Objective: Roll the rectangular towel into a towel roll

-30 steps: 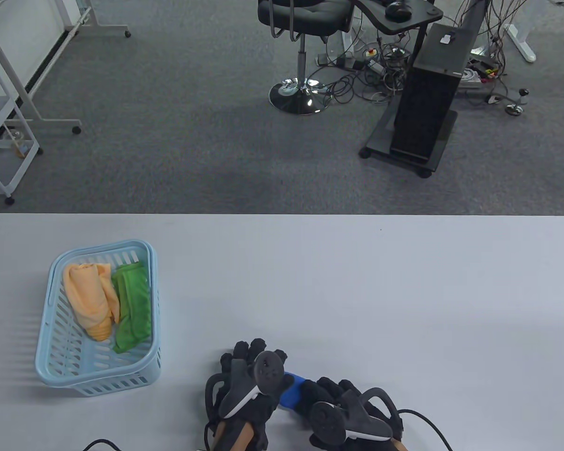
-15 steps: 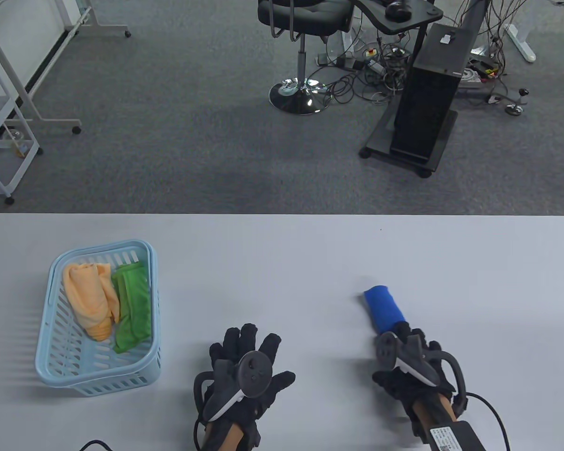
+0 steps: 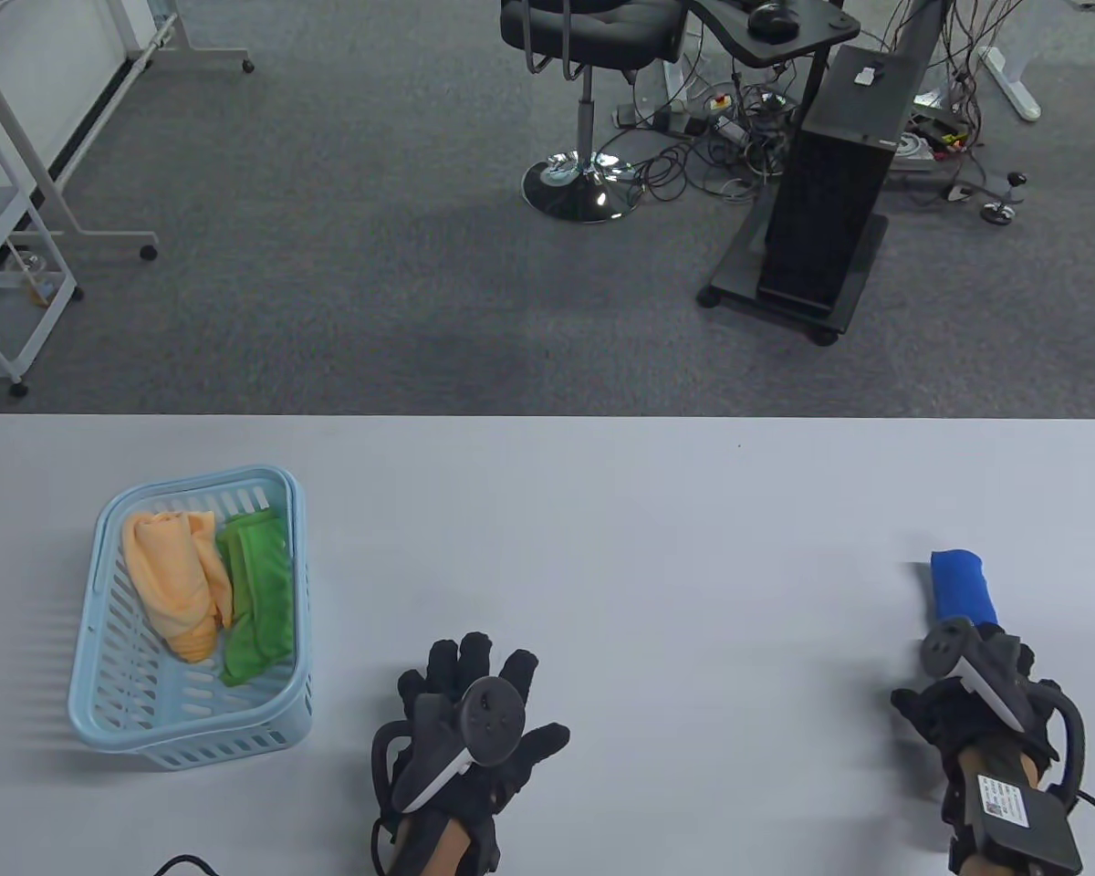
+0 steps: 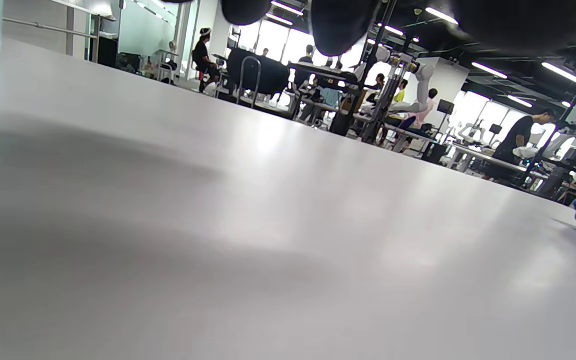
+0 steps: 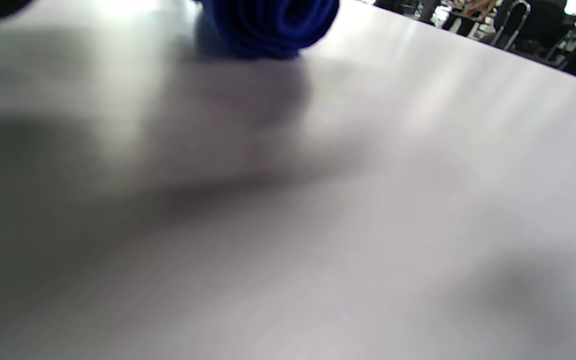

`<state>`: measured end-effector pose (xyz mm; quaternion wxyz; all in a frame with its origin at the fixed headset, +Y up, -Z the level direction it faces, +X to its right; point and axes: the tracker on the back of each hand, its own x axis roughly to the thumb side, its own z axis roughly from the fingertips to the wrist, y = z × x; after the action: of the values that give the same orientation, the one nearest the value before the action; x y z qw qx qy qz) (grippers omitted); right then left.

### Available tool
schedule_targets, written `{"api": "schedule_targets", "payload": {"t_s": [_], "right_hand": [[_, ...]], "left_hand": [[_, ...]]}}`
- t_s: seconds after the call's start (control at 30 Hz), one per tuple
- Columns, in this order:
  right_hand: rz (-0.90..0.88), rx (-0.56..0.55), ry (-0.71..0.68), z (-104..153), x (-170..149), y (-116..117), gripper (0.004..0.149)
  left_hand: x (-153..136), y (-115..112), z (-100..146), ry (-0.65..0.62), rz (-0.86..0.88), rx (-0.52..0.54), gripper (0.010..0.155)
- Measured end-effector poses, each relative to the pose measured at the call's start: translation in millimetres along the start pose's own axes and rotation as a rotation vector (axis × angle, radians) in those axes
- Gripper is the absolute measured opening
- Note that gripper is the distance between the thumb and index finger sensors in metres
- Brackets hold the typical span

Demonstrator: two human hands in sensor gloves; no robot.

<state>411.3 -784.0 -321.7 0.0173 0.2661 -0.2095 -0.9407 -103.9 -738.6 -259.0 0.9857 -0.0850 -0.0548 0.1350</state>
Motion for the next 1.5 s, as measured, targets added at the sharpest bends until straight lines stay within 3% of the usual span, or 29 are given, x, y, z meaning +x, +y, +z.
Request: {"api": "schedule_targets", "payload": {"t_s": [0.37, 0.63, 0.9, 1.13, 1.33, 1.5], "right_hand": [[-0.104, 0.020, 0.033, -21, -8, -2, 0.095], [-0.109, -0.031, 0.016, -15, -16, -18, 0.098], [-0.120, -0.156, -0.102, 31, 0, -47, 0.104], [-0.057, -0.212, -0.317, 89, 48, -55, 0.110], [-0.071, -0.266, -0.493, 141, 88, -42, 0.111], [-0.068, -0.316, -0.585, 165, 105, -27, 0.106]], "left_hand": [[-2, -4, -2, 0.025, -0.020, -0.039, 0.089], [-1, -4, -2, 0.021, -0.029, -0.052, 0.090], [3, -6, -2, -0.002, -0.026, -0.065, 0.090], [9, -3, 1, -0.034, -0.039, -0.057, 0.090], [11, -4, 0, -0.044, -0.053, -0.069, 0.090], [12, -5, 0, -0.050, -0.057, -0.072, 0.090]]}}
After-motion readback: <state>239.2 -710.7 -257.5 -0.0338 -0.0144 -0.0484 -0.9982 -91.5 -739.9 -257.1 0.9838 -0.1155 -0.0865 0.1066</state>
